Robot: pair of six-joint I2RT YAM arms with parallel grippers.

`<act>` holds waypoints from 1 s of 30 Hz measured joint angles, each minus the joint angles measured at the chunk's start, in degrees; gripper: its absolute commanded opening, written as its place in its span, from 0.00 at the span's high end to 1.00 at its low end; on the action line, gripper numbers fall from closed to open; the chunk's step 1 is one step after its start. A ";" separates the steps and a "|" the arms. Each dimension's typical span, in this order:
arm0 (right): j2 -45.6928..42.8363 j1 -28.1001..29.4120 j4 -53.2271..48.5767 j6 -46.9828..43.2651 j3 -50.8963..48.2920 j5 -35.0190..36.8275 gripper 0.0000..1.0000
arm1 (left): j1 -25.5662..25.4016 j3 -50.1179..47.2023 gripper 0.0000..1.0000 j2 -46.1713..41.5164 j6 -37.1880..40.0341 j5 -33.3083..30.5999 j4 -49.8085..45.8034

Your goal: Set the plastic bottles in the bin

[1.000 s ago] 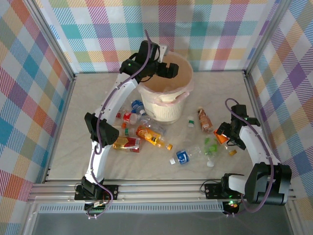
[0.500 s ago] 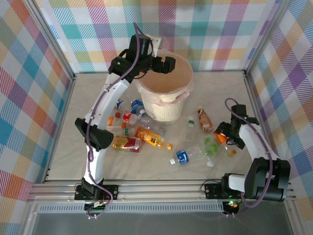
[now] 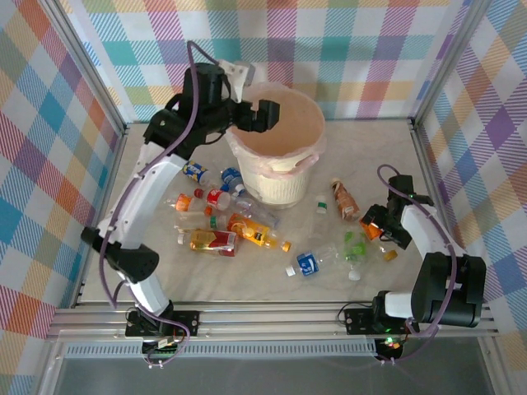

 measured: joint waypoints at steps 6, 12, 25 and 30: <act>3.85 -1.01 1.29 -0.02 0.20 -0.13 0.05 | 0.00 -11.93 0.00 -8.98 -0.94 -3.48 3.50; 4.70 -1.77 1.36 -0.04 0.52 -0.15 0.07 | 0.00 -20.65 0.00 -15.93 -1.57 -7.98 5.29; 7.45 -2.47 5.01 0.07 -0.26 -1.84 0.12 | 0.00 -37.46 0.00 -27.23 -5.44 -19.98 9.99; 9.66 -2.47 6.67 0.37 -1.07 -2.78 0.21 | 0.00 -44.19 0.00 -32.46 -7.15 -25.68 12.81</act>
